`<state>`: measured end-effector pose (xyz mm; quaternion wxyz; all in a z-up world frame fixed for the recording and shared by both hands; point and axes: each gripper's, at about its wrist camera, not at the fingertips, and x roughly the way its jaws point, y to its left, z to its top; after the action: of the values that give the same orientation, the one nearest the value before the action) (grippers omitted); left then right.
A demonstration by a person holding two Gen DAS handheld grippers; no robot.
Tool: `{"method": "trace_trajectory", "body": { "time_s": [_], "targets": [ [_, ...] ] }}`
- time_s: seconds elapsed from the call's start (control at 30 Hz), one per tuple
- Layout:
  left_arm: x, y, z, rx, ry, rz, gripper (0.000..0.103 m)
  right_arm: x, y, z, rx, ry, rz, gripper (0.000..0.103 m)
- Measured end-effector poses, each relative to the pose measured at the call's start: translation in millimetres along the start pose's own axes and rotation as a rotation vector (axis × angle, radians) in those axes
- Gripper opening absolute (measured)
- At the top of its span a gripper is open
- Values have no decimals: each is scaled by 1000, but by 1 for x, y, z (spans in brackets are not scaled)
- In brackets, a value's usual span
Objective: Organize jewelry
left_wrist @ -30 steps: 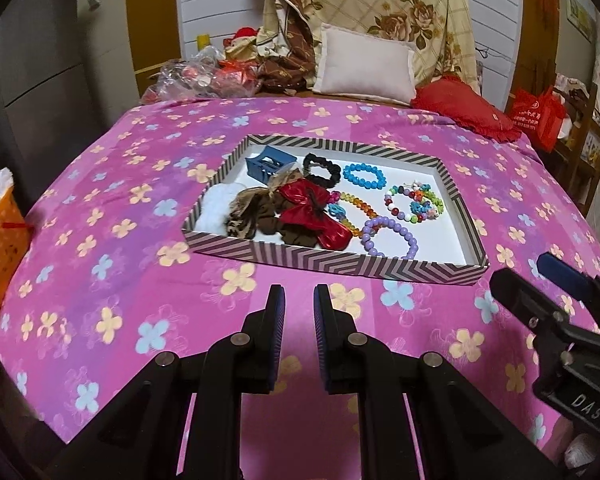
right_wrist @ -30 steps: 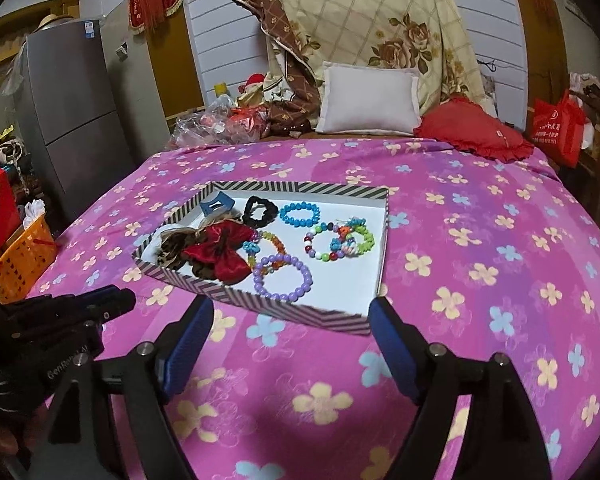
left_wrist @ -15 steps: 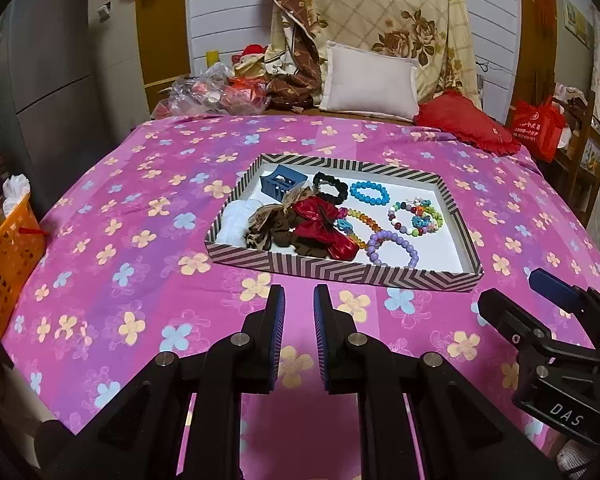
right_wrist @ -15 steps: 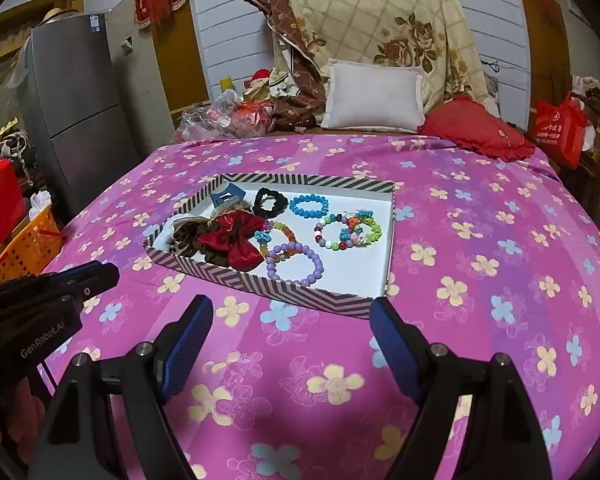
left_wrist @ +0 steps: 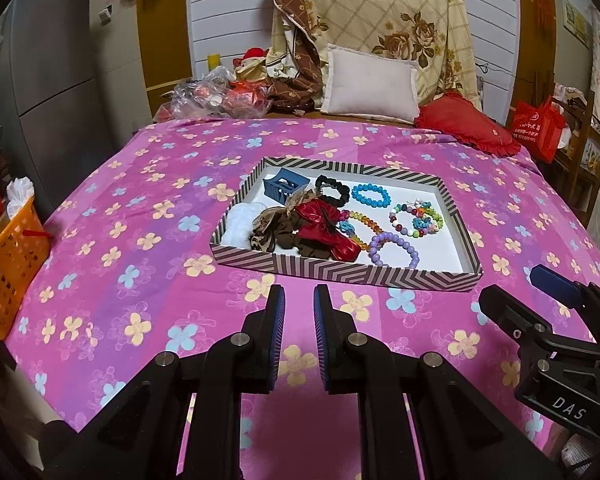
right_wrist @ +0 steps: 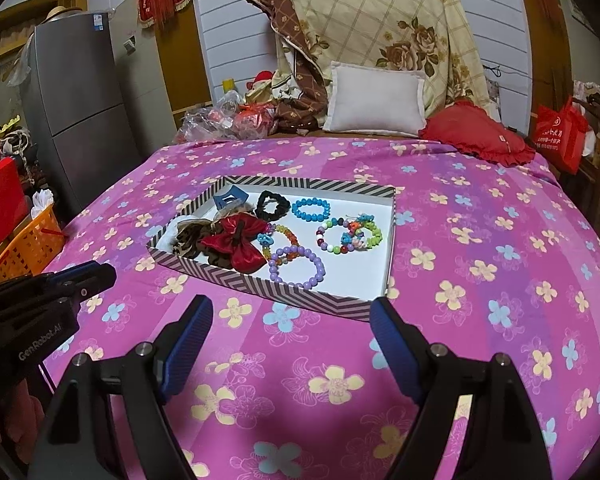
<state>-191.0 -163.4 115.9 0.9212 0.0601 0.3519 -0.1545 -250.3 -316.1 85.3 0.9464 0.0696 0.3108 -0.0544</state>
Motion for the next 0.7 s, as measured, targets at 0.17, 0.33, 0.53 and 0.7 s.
{"method": "trace_trajectory", "body": {
  "time_s": [0.17, 0.33, 0.53, 0.7],
  "targets": [
    [-1, 0, 0, 1, -3, -1, 13, 1, 0, 0, -1, 2, 1, 84],
    [0, 0, 0, 0, 0, -1, 13, 3, 0, -1, -1, 10, 7, 84],
    [-2, -1, 1, -5, 4, 1, 13, 4, -1, -2, -1, 9, 5, 84],
    [-3, -2, 2, -5, 8, 1, 13, 5, -2, -2, -3, 11, 6, 84]
  ]
}}
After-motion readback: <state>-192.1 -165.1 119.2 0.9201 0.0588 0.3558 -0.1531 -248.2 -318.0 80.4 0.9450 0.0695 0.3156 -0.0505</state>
